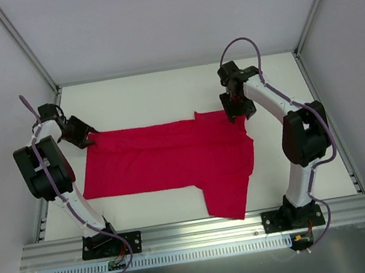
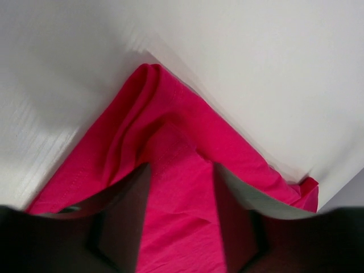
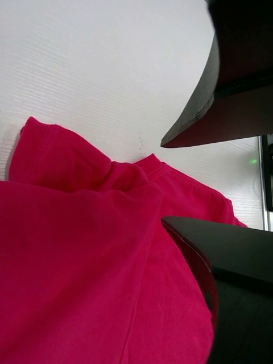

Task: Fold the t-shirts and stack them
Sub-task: Fold the flattened tshirt in 1/3 of the way

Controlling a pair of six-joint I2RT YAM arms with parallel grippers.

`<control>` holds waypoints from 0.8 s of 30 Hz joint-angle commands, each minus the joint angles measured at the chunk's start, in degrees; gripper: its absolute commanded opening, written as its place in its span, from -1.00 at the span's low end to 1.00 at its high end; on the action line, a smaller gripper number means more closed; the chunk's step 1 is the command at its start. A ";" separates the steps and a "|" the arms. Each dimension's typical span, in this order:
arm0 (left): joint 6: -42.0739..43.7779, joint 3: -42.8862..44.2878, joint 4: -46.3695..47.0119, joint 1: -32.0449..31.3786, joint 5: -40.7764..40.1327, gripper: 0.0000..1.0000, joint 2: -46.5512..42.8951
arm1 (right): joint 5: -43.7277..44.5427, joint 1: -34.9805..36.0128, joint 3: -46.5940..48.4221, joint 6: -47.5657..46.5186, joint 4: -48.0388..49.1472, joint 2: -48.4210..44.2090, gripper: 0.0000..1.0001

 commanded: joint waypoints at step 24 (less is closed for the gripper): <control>1.73 5.82 0.31 -1.99 -1.89 -1.00 6.50 | 0.78 0.54 -1.44 -1.02 -0.64 -4.25 0.11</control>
